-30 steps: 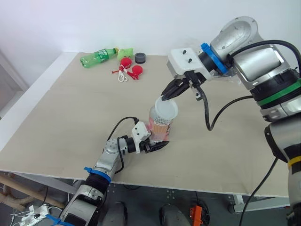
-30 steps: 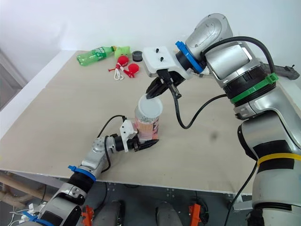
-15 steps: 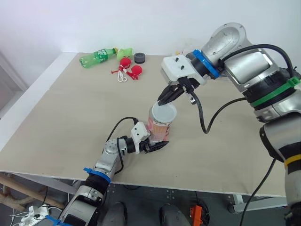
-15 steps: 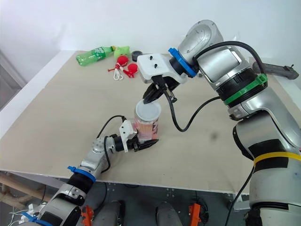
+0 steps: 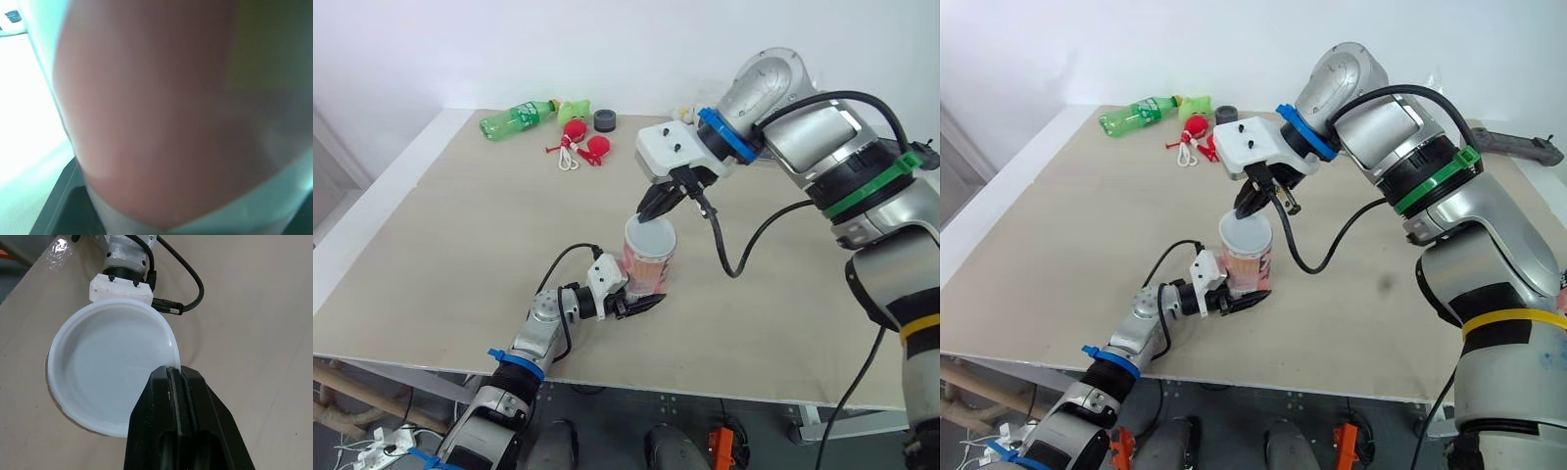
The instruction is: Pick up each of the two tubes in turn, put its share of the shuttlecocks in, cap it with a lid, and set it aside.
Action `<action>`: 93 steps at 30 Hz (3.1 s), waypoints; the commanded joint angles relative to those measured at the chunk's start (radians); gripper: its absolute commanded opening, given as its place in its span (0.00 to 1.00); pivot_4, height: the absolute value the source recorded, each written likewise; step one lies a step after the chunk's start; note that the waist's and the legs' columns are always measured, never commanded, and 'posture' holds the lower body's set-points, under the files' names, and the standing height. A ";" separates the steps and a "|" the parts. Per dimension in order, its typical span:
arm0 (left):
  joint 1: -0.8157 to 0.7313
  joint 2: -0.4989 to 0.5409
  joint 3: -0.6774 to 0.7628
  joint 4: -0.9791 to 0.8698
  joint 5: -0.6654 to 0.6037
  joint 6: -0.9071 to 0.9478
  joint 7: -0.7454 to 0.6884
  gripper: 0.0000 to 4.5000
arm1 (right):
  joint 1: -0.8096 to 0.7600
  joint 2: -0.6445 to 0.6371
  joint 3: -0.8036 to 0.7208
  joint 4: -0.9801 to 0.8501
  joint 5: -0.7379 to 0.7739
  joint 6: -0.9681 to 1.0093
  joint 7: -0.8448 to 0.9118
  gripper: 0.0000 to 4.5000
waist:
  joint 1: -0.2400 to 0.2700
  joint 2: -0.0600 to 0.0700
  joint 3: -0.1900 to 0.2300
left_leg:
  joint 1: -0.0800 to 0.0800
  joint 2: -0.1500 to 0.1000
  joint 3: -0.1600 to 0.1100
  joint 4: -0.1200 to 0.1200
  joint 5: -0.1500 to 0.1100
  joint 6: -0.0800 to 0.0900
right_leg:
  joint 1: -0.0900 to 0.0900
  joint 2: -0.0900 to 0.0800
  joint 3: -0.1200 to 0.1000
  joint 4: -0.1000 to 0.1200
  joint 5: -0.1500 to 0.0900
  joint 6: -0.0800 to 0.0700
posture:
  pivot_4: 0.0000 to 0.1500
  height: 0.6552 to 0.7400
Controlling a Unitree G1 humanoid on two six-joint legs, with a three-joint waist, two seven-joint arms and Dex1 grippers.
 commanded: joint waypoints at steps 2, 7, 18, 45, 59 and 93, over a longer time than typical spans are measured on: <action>0.025 -0.003 -0.026 0.049 0.037 0.033 0.012 0.64 | -0.055 -0.017 0.017 0.000 0.009 -0.015 0.039 0.01 | 0.000 0.000 0.000 | 0.000 0.000 0.000 0.000 0.000 0.000 | 0.000 0.000 0.000 0.000 0.000 0.000 | 1.00 1.00; 0.006 -0.017 -0.026 0.068 0.037 0.027 0.014 0.64 | -0.072 -0.049 0.068 -0.017 0.017 -0.040 0.039 0.01 | 0.003 0.000 0.000 | 0.000 0.000 0.000 0.000 0.000 0.000 | 0.000 0.000 0.000 0.000 0.000 0.000 | 1.00 1.00; -0.024 -0.053 -0.029 0.102 0.048 0.011 0.008 0.64 | -0.122 -0.076 0.148 -0.019 0.058 -0.065 0.039 0.01 | 0.006 0.000 0.000 | 0.000 -0.001 -0.001 -0.001 -0.001 -0.001 | 0.000 -0.001 -0.001 0.000 -0.002 -0.001 | 1.00 1.00; -0.016 -0.056 -0.035 0.105 0.051 0.005 -0.003 0.64 | -0.152 -0.136 0.153 -0.076 0.133 -0.043 0.039 0.01 | 0.006 0.000 0.000 | -0.001 0.000 -0.002 -0.001 -0.001 -0.001 | -0.001 -0.001 -0.002 0.000 -0.003 -0.001 | 1.00 1.00; 0.000 -0.053 -0.035 0.083 0.052 0.014 0.002 0.64 | -0.114 -0.127 0.182 -0.035 0.080 -0.101 0.039 0.01 | 0.006 0.000 0.000 | -0.001 -0.001 -0.004 -0.001 -0.001 -0.002 | 0.000 -0.001 -0.003 0.000 -0.003 -0.003 | 1.00 1.00; 0.009 -0.055 -0.040 0.069 0.052 0.023 0.001 0.64 | -0.059 -0.091 0.105 -0.077 0.123 -0.066 0.039 0.01 | 0.007 0.000 0.000 | -0.002 -0.001 -0.009 -0.003 -0.003 -0.002 | 0.001 -0.001 -0.010 0.000 -0.005 -0.010 | 1.00 1.00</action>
